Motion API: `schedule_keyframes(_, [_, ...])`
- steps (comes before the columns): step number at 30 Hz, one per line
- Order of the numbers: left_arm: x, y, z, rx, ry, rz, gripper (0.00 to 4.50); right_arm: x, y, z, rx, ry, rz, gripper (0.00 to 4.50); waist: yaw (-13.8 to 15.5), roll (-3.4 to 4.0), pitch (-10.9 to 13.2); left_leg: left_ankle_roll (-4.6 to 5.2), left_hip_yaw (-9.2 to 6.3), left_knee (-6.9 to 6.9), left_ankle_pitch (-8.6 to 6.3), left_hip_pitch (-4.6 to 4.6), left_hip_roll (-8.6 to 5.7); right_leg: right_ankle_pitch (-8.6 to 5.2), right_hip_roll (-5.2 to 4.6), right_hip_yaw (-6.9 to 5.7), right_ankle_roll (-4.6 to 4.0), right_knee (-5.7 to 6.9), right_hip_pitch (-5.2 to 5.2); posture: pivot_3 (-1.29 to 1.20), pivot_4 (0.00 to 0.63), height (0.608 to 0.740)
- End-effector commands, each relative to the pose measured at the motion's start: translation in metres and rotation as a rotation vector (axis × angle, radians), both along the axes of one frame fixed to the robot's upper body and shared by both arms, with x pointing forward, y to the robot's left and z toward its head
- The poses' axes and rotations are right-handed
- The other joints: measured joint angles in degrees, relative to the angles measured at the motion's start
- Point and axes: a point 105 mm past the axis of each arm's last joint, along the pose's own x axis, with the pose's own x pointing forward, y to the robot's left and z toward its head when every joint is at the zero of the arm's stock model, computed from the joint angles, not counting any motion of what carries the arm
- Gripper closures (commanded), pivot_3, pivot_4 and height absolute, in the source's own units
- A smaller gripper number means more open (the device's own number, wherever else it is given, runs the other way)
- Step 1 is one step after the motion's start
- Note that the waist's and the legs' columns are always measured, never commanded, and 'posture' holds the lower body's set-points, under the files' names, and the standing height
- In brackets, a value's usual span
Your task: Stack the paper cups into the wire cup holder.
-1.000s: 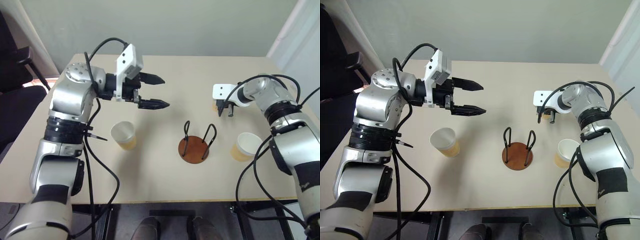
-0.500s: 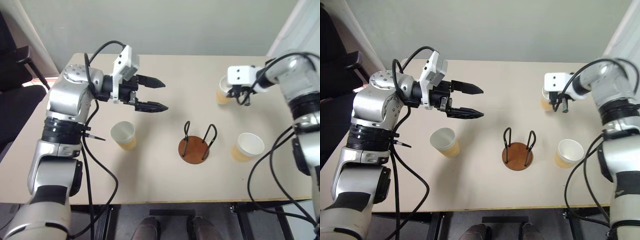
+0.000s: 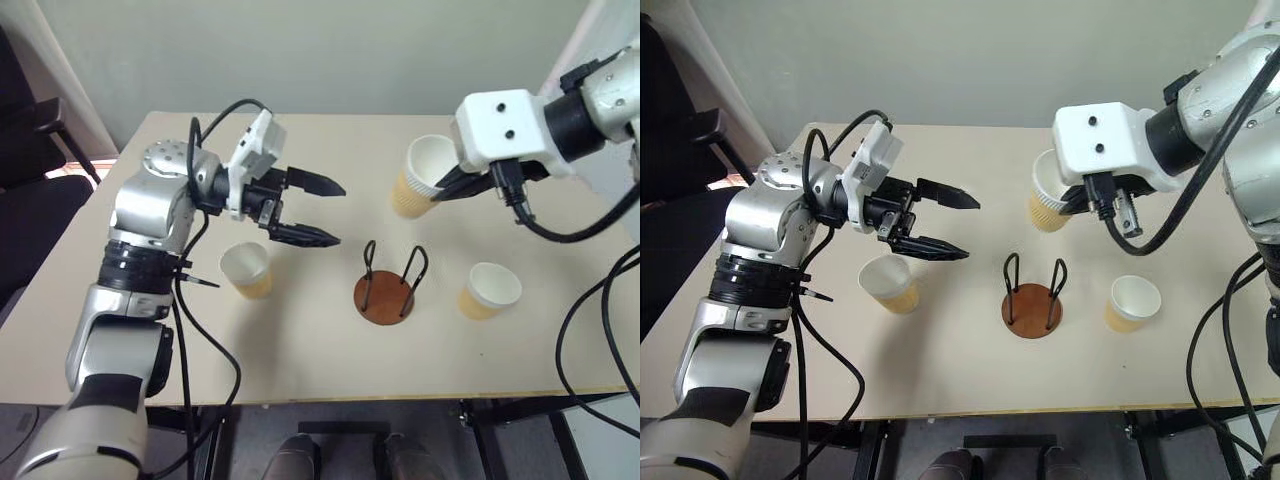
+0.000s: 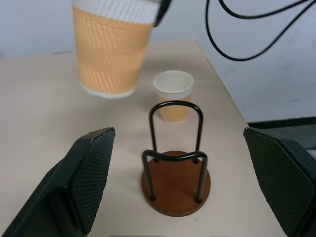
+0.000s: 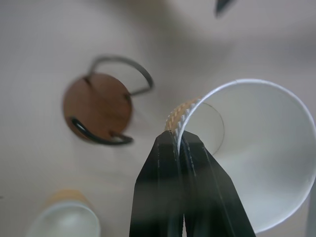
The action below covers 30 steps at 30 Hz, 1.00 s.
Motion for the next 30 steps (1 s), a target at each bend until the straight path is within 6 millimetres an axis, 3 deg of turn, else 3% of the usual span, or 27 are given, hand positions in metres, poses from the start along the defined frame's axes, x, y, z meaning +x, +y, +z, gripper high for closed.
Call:
schedule_keyframes(1, [-0.006,-0.002,0.008,0.002,-0.041,-0.049,0.0,-0.013,0.008,0.002,0.0,0.019,0.041,4.46,0.0,0.0,0.0,0.01,0.0,0.01,0.01,0.01,0.0,0.0,0.0,0.0,-0.01,0.03,0.0,0.0,0.15,0.74])
schedule_keyframes(8, [-0.007,0.0,0.008,0.008,-0.056,-0.056,0.0,-0.013,0.015,-0.015,-0.03,0.07,0.077,4.46,0.0,0.0,0.0,0.01,0.0,0.0,0.01,0.02,0.0,-0.01,0.0,-0.01,-0.01,0.04,-0.02,0.0,0.15,0.74])
schedule_keyframes(24, [-0.009,0.0,0.006,0.011,-0.055,-0.048,0.0,-0.015,0.005,-0.047,-0.143,0.128,0.106,4.46,0.01,-0.01,0.0,0.04,0.01,0.04,0.0,0.0,0.0,-0.01,0.01,-0.01,-0.01,0.03,-0.01,0.0,0.15,0.74])
schedule_keyframes(27, [-0.007,0.001,0.004,0.021,-0.059,-0.036,0.0,-0.015,0.005,-0.049,-0.144,0.135,0.113,3.94,0.01,-0.01,0.0,0.04,0.0,0.06,0.0,0.0,0.0,-0.01,0.01,-0.01,-0.01,0.04,0.0,0.0,0.15,0.74])
schedule_keyframes(30, [-0.006,0.001,0.001,0.033,-0.064,-0.026,0.0,-0.013,0.007,-0.049,-0.129,0.136,0.11,3.04,0.0,-0.01,0.0,0.04,0.0,0.05,0.0,0.0,0.0,-0.01,0.01,-0.01,-0.01,0.04,-0.01,0.0,0.15,0.74])
